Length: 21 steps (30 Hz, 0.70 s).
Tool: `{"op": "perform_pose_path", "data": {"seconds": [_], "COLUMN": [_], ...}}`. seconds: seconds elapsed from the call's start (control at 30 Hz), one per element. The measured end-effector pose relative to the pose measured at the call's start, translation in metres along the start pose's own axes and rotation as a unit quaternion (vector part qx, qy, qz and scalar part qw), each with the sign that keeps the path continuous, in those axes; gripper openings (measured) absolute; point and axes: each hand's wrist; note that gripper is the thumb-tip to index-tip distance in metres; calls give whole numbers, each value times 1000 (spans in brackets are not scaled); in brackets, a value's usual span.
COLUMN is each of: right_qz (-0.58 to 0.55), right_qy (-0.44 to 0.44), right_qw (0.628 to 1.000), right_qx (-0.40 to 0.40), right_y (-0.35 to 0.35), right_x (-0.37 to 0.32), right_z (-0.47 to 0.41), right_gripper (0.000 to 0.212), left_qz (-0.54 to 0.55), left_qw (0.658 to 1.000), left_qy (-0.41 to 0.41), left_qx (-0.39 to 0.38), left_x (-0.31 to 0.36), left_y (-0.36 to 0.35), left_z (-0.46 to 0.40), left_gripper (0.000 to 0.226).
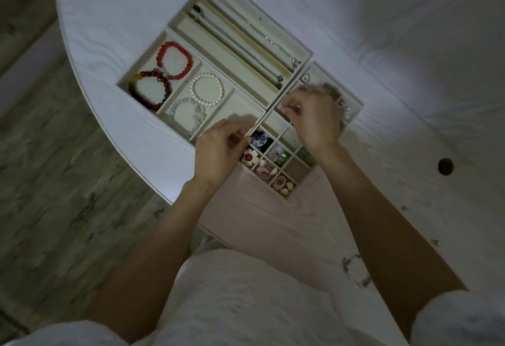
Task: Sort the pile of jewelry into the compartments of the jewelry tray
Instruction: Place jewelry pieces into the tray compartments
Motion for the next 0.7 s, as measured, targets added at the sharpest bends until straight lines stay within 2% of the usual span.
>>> {"op": "perform_pose_path", "data": {"seconds": [0.13,0.37,0.47,0.6,0.7], "right_qz": [53,-19,-11,55,93], "right_qy": [2,-36,-25,8,2], "right_qw": [997,997,998,998,996], "right_qx": [52,65,55,22,12], "right_y": [-12,-13,-9,-13,-15], "right_x": [-2,14,12,1,-3], "right_z": [0,5,4,-2,-3], "right_gripper": [14,14,12,12,13], "left_qz": [19,14,10,15,18], "left_qw": [999,1000,1000,1000,1000], "left_qy": [27,10,4,2,-1], "left_qx": [3,-19,-17,-19,-24], "left_x": [-5,-7,-9,-10,-10], "left_y": [0,1,2,2,1], "left_z": [-2,-6,-5,-6,-6], "left_gripper": [22,25,25,25,26]}}
Point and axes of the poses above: each hand's wrist, its own z-axis away from the middle knuckle, its own y-axis out of the back of the hand, x = y × z, and after that the axes turned 10 degrees about z, right-handed
